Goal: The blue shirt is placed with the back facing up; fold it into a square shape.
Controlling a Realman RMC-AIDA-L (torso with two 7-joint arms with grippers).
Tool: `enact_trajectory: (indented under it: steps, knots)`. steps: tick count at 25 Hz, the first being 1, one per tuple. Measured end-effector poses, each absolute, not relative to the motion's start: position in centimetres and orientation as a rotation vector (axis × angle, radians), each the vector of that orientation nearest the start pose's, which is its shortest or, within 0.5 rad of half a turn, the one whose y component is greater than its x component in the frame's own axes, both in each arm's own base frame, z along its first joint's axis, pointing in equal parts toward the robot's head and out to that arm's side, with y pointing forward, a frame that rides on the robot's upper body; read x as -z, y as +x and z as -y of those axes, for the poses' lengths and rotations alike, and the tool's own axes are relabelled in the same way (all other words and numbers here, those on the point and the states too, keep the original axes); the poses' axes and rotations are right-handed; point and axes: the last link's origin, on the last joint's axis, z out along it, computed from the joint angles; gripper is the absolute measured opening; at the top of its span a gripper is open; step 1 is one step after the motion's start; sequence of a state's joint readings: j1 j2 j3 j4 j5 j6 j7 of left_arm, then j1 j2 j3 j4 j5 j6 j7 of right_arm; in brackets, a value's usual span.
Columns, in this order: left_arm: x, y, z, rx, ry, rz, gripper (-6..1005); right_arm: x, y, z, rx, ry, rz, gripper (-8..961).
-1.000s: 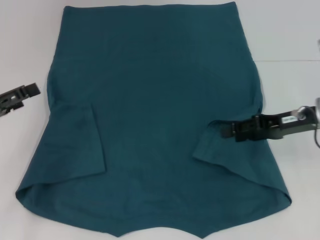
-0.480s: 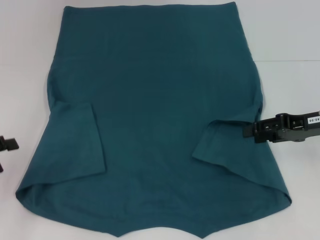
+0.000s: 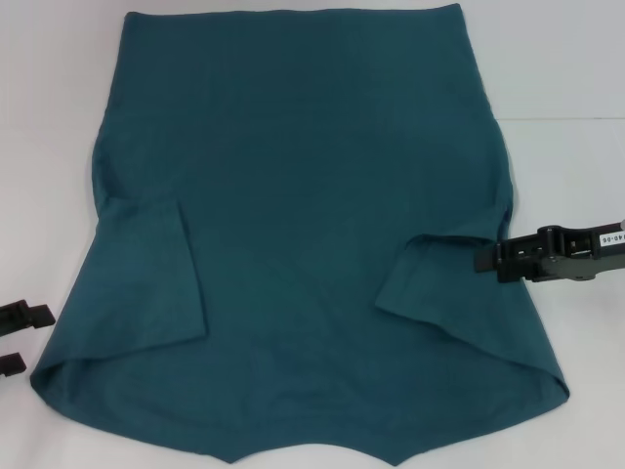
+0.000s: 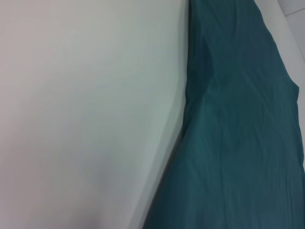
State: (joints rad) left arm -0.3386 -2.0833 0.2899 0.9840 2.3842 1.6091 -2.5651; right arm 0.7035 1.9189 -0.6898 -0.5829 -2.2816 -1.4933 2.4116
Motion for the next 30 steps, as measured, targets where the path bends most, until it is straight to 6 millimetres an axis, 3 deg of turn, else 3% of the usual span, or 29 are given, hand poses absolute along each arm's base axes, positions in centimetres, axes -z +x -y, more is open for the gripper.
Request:
enact_trajectory:
  steps: [20, 30]
  knots:
    - [-6.8, -38.1, -26.3, -0.851, 2.017, -2.777, 899, -3.9, 27.5, -37.4, -0.364, -2.310, -1.856, 595]
    - [-5.2, -37.2, -26.8, -0.757, 2.052, -2.703, 897, -3.9, 27.7, -37.3, -0.366, -2.305, -1.858, 596]
